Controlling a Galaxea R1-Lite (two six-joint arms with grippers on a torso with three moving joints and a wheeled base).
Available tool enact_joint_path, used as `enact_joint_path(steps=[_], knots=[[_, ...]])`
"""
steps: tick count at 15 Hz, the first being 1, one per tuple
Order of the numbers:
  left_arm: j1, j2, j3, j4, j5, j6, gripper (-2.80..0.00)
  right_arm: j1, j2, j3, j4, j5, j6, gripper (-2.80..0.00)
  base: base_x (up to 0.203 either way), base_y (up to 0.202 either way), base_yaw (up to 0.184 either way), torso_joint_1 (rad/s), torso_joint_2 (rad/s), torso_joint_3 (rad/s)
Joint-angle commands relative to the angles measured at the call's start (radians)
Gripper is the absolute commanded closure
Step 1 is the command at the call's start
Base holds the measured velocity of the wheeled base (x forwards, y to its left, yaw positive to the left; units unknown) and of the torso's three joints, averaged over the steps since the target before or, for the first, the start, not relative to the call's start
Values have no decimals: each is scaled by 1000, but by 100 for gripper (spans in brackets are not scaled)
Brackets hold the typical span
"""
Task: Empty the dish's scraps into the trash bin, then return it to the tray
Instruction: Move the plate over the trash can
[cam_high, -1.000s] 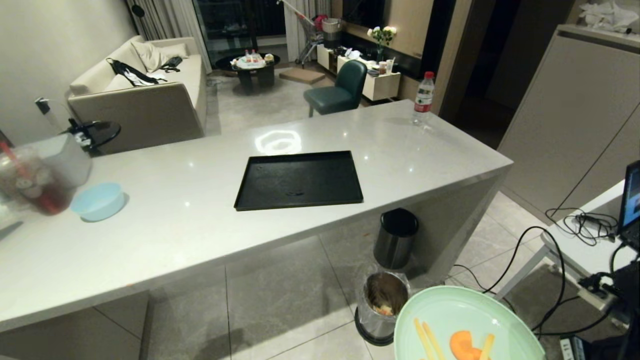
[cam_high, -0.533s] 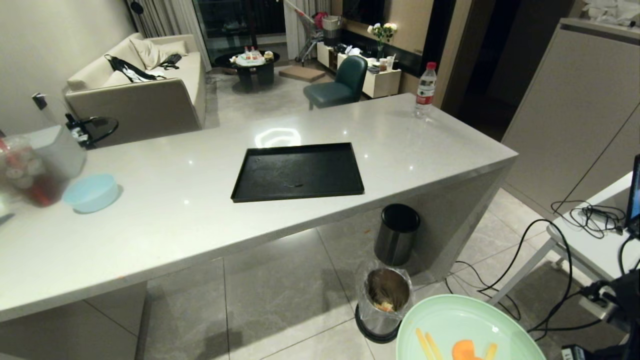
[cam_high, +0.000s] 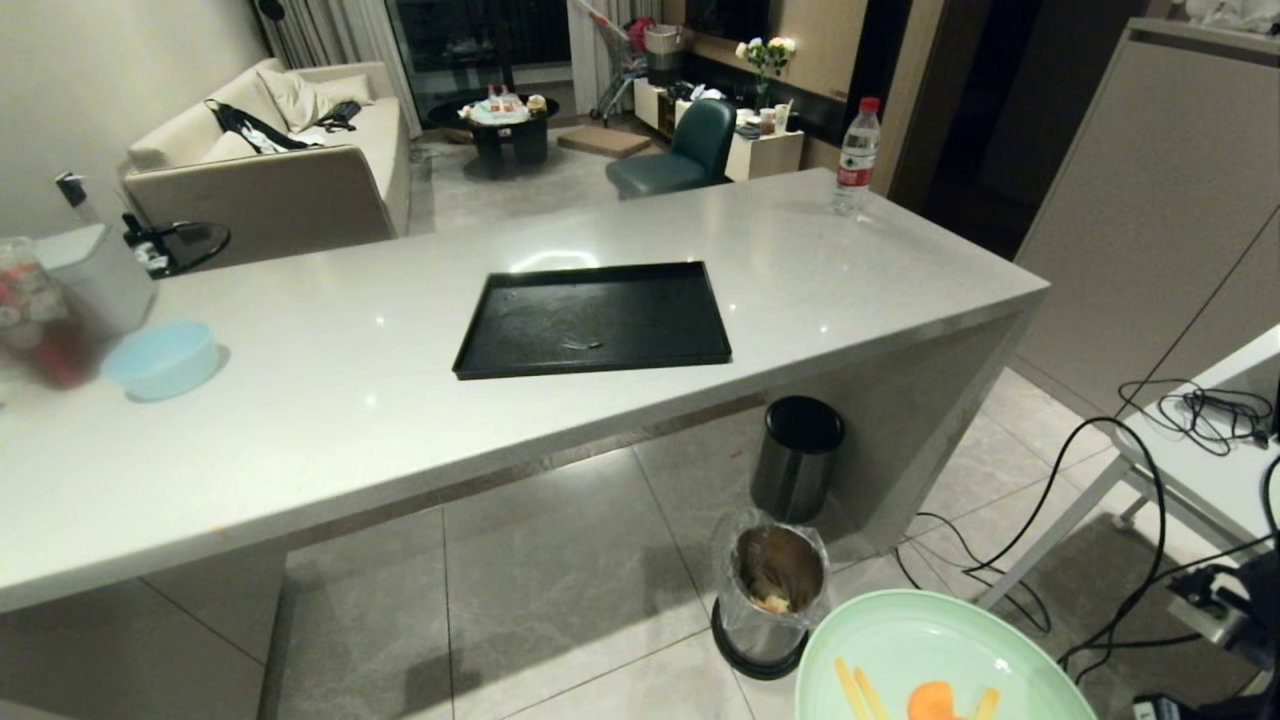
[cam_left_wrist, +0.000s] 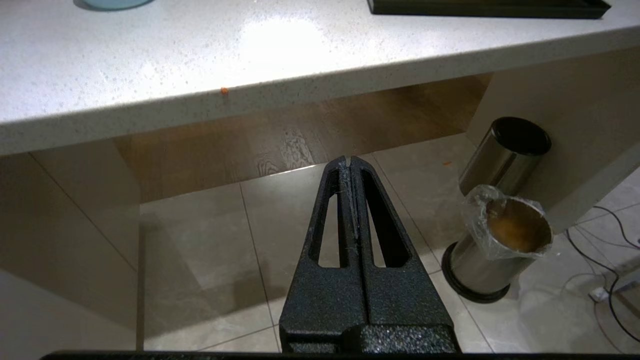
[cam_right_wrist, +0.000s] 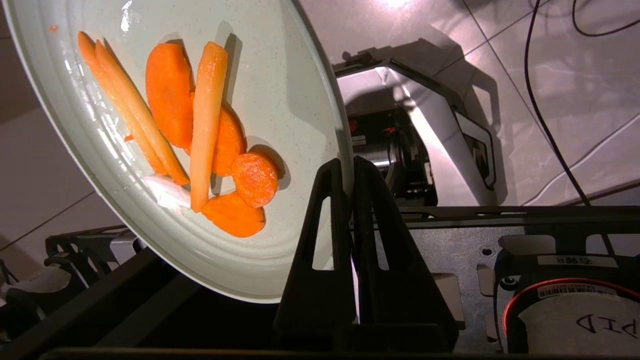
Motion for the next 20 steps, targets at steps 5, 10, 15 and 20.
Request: enact_joint_path(steps=[5,10,15,20], knots=[[0,1,0,0,1,-1,0,-1,-3,-1,-6,1,8,0,0,0,0,-180,524,339],[-1,1,0,0,1,-1,0,-1,2,2,-15,-2,32,0,0,0,0,-162,528,369],[1,1,0,0,1,-1,0,-1,2,44,-94,-6,29,0,0,0,0,-113,490,373],[0,1,0,0,1,-1,0,-2,2,50,-84,-8,31,0,1,1,-19,-58,458,397]])
